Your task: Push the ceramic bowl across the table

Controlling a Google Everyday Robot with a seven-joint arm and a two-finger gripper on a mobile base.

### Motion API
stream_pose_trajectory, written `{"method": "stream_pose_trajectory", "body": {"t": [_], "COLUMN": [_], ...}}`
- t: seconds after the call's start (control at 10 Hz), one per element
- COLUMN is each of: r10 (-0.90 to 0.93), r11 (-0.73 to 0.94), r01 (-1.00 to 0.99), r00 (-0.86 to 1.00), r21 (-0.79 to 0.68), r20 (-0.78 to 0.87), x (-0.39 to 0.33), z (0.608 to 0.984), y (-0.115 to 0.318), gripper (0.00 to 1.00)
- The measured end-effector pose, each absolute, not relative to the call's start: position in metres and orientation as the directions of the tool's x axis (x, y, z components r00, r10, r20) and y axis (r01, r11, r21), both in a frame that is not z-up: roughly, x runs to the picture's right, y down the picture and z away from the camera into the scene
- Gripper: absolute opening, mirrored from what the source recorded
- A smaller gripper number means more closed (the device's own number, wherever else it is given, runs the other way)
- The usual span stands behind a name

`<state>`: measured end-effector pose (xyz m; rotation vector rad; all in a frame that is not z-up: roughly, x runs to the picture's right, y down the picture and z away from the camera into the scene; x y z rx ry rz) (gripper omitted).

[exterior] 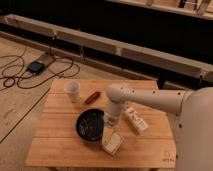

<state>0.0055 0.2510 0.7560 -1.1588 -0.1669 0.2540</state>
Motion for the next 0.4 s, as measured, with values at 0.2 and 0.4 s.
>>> {"method": "stream_pose_trajectory", "body": {"t": [0.2,0.4], "r10": [0.280,0.280], "r11": [0.379,0.379], "r01": [-0.118,-0.119], "r00": [0.960,0.960], "r21": [-0.918,-0.918], "r20": [-0.008,-0.008], "x": [0.0073,0.0074], "z": [0.7536,0.7536], "y": [0.2501,0.2502], "gripper": [0.74,0.74]}}
